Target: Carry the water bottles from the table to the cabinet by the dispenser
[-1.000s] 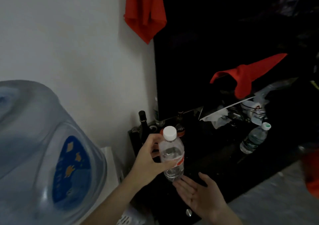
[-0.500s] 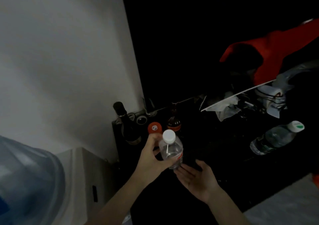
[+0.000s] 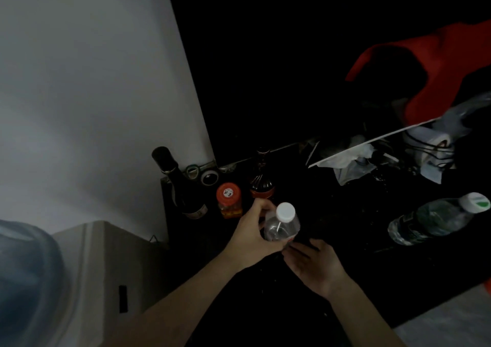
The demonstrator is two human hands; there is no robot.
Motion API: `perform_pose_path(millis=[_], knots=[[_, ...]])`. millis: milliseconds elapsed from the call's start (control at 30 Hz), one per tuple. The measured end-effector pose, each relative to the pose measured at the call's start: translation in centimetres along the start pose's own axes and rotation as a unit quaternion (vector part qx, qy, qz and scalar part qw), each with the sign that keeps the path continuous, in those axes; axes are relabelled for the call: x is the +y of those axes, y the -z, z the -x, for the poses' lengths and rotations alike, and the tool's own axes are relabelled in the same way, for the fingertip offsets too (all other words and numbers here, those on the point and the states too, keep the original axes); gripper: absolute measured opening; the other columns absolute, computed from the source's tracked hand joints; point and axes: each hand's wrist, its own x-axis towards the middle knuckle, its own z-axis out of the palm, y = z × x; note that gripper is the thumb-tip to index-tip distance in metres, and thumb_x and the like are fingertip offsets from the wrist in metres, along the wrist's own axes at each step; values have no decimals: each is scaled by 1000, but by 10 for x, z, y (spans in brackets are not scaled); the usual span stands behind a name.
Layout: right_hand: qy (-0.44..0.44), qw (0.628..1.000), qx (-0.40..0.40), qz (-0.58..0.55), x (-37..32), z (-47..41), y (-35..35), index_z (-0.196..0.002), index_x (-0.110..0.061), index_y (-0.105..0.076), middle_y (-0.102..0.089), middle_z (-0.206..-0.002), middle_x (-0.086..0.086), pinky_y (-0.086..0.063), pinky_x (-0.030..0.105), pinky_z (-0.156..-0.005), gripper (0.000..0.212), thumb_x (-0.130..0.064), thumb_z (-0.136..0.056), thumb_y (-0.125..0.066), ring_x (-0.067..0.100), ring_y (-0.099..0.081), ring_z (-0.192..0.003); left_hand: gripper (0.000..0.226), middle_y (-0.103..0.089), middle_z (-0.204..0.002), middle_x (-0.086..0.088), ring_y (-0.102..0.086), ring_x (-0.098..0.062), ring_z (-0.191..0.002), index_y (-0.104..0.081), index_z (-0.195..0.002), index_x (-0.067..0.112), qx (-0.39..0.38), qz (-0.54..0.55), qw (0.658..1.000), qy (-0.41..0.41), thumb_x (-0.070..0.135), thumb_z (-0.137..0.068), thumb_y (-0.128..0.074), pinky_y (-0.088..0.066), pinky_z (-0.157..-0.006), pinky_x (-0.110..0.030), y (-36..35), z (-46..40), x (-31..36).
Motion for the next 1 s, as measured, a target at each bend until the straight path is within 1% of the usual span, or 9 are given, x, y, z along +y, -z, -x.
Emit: perform_pose_path(millis=[100, 300, 467, 567, 700, 800, 900, 933, 1000], knots=[[-1, 1000, -2, 16, -4, 1, 3, -121, 11, -53, -57, -118, 30, -43, 42, -99, 52, -33, -105, -34, 37, -52, -121, 58, -63, -118, 17, -63, -3, -116, -50, -119, 22, -37, -18, 999, 12, 14, -77, -89, -53, -102, -25, -2, -6, -2], [16, 999, -10, 40, -10, 11, -1, -132, 10, -50, -53, -132, 28, -40, 41, -106, 54, -33, -104, -36, 33, -52, -118, 61, -62, -121, 18, -57, 13, -112, -49, -122, 26, -69, -51, 996, 30, 15, -77, -88, -48, -94, -10, 5, -7, 3], [63, 995, -4, 83, -24, 45, -16, -131, 10, -50, -52, -134, 27, -41, 40, -99, 51, -31, -102, -41, 32, -53, -116, 89, -53, -138, 6, -49, -13, -132, -40, -138, 29, -90, -160, 982, 42, 31, -64, -91, -42, -113, -37, 25, -2, 22], [103, 984, 0, 145, -33, 78, -29, -134, 8, -49, -52, -136, 25, -40, 42, -103, 50, -29, -102, -44, 34, -52, -122, 95, -42, -144, -1, -37, -20, -138, -31, -145, 27, -83, -236, 966, 67, 24, -70, -88, -39, -114, -39, 43, 9, 49], [172, 953, 26, 248, -31, 127, -47, -135, 2, -51, -54, -136, 18, -43, 43, -99, 45, -28, -101, -48, 34, -51, -127, 86, -42, -144, 2, -38, -26, -135, -30, -144, 30, -65, -367, 926, 58, 37, -74, -80, -42, -106, -42, 66, 25, 90], [234, 906, 64, 346, -12, 164, -59, -123, -1, -58, -61, -121, 20, -48, 40, -89, 37, -28, -98, -53, 32, -59, -114, 87, -38, -150, 2, -37, -27, -139, -28, -149, 29, -59, -446, 893, 29, 45, -77, -74, -33, -115, -42, 80, 44, 121], [355, 785, 106, 496, 6, 198, -65, -79, -6, -58, -59, -77, 10, -49, 34, -69, 25, -29, -90, -59, 18, -59, -72, 87, -32, -157, 1, -32, -28, -144, -27, -153, 28, -51, -518, 854, -20, 48, -80, -70, -24, -120, -47, 95, 68, 151], [394, 748, 110, 523, 12, 213, -69, -75, -11, -52, -54, -71, 2, -46, 26, -61, 23, -25, -91, -59, 12, -52, -63, 86, -30, -159, 0, -32, -29, -145, -28, -154, 27, -44, -531, 845, -41, 48, -81, -69, -24, -121, -47, 100, 77, 161], [459, 681, 116, 558, 25, 247, -76, -88, -14, -60, -55, -70, -8, -40, 12, -50, 10, -22, -94, -60, 1, -50, -59, 83, -26, -163, -1, -29, -30, -147, -29, -155, 26, -24, -553, 828, -89, 49, -84, -67, -22, -121, -49, 111, 98, 183]])
